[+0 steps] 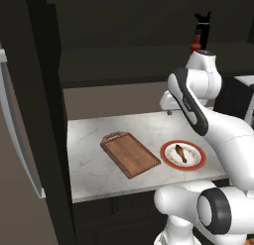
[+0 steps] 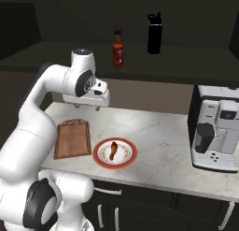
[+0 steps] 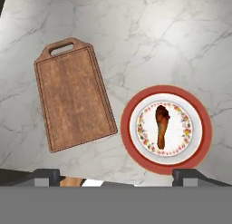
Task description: Pick the chicken drumstick from the plate and place it on the cutting board. Then pick the condiment bottle from the cabinet and place it next to the cutting board.
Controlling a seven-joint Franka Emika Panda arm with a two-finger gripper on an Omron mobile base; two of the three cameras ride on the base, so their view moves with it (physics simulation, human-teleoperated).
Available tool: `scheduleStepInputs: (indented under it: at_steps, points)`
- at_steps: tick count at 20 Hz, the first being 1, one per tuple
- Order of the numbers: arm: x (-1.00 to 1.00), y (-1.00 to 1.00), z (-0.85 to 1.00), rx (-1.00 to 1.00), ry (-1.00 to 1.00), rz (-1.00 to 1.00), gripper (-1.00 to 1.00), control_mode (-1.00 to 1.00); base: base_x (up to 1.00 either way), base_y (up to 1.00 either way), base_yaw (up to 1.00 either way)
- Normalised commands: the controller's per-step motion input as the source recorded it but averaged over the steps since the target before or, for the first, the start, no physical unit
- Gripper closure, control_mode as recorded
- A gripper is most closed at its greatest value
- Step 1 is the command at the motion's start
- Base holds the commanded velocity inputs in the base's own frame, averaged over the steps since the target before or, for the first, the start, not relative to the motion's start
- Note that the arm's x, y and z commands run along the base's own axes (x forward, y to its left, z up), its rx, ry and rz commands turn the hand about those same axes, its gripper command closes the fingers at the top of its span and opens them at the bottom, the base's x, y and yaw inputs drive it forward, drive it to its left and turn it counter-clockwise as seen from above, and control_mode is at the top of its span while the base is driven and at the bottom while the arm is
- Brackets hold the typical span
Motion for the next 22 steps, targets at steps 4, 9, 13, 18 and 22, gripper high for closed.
scheduleStepInputs:
  at_steps: [4,9,13,18,22]
  points:
    - [-0.14,-0.16,-0.2,0.0,0.0,0.0,-1.0,-1.0,0.0,0.0,0.0]
    - [-0.2,-0.17,-0.26,0.0,0.0,0.0,-1.0,-1.0,0.0,0.0,0.0]
    - [-0.2,-0.15,-0.31,0.0,0.0,0.0,-1.0,-1.0,0.0,0.0,0.0]
    - [-0.16,-0.12,-0.3,0.0,0.0,0.0,-1.0,-1.0,0.0,0.0,0.0]
    - [-0.08,-0.08,-0.25,0.0,0.0,0.0,-1.0,-1.0,0.0,0.0,0.0]
